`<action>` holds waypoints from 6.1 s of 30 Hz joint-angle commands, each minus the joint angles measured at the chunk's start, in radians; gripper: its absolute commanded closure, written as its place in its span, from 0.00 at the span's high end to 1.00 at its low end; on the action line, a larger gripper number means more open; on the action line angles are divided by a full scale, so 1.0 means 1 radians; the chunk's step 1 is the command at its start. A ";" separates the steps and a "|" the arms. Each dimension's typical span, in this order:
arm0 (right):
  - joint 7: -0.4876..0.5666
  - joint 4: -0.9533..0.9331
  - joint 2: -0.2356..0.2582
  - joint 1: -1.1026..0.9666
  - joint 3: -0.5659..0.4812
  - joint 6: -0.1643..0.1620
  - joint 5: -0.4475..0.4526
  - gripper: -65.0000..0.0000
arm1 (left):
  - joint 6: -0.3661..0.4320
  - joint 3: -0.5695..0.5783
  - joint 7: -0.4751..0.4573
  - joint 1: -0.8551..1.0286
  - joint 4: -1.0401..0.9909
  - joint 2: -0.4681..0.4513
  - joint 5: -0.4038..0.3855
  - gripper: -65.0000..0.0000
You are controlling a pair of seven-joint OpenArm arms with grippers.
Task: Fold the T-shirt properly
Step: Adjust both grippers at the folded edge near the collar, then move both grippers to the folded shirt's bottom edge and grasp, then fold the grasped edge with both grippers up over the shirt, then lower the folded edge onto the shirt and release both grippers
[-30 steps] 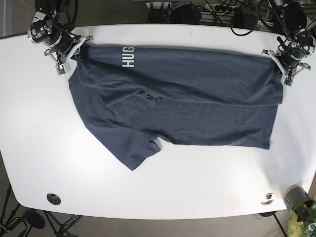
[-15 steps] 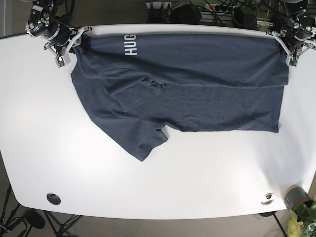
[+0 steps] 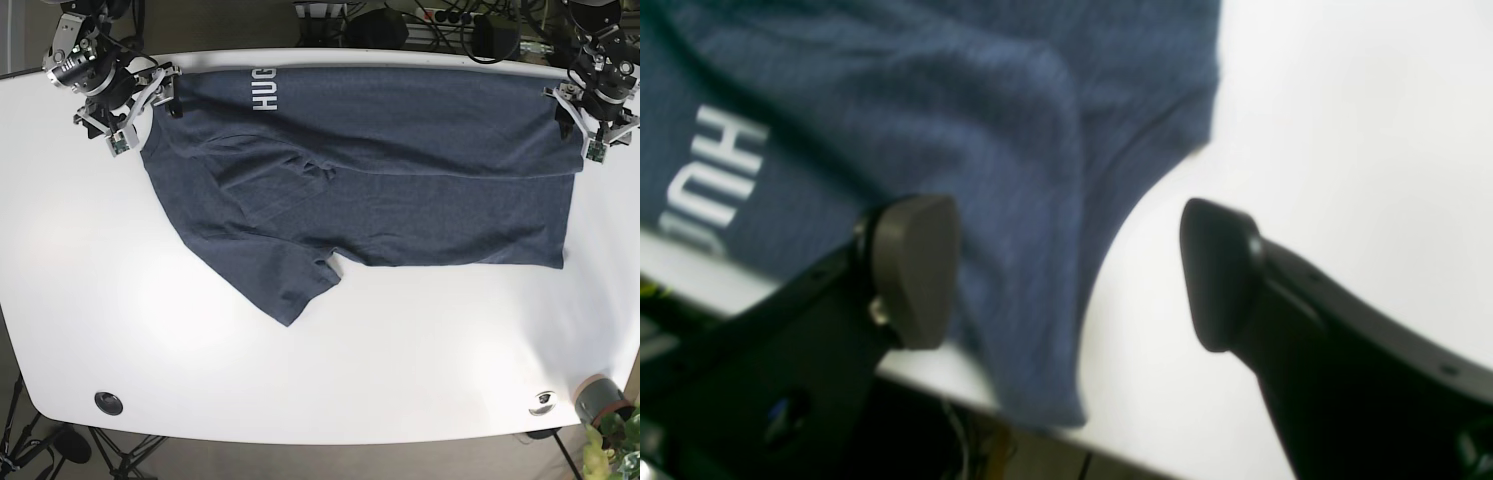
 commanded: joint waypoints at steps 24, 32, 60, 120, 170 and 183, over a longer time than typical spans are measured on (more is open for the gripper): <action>-0.037 -0.372 0.021 0.577 -0.085 -0.002 0.009 0.64 | 0.006 0.070 -0.012 -0.576 -0.288 -0.017 0.007 0.52; 0.048 -0.587 0.004 0.753 -0.168 -0.002 -0.120 0.64 | 0.006 0.121 -0.012 -0.679 -0.442 -0.027 0.008 0.53; 0.391 -1.122 -0.036 0.914 -0.328 -0.002 -0.201 0.63 | 0.088 0.219 -0.012 -0.687 -0.492 -0.078 0.007 0.67; 0.388 -1.024 -0.059 0.897 -0.329 -0.001 -0.200 0.00 | 0.148 0.306 -0.205 -0.926 -1.155 -0.164 -0.002 0.00; 0.022 0.047 -0.071 0.234 -0.203 0.009 -0.134 0.00 | 0.007 0.073 0.086 -0.384 -0.279 -0.030 -0.001 0.00; 0.026 0.005 -0.074 0.150 -0.185 -0.005 -0.095 0.00 | 0.006 0.073 0.101 -0.349 -0.325 -0.038 0.007 0.00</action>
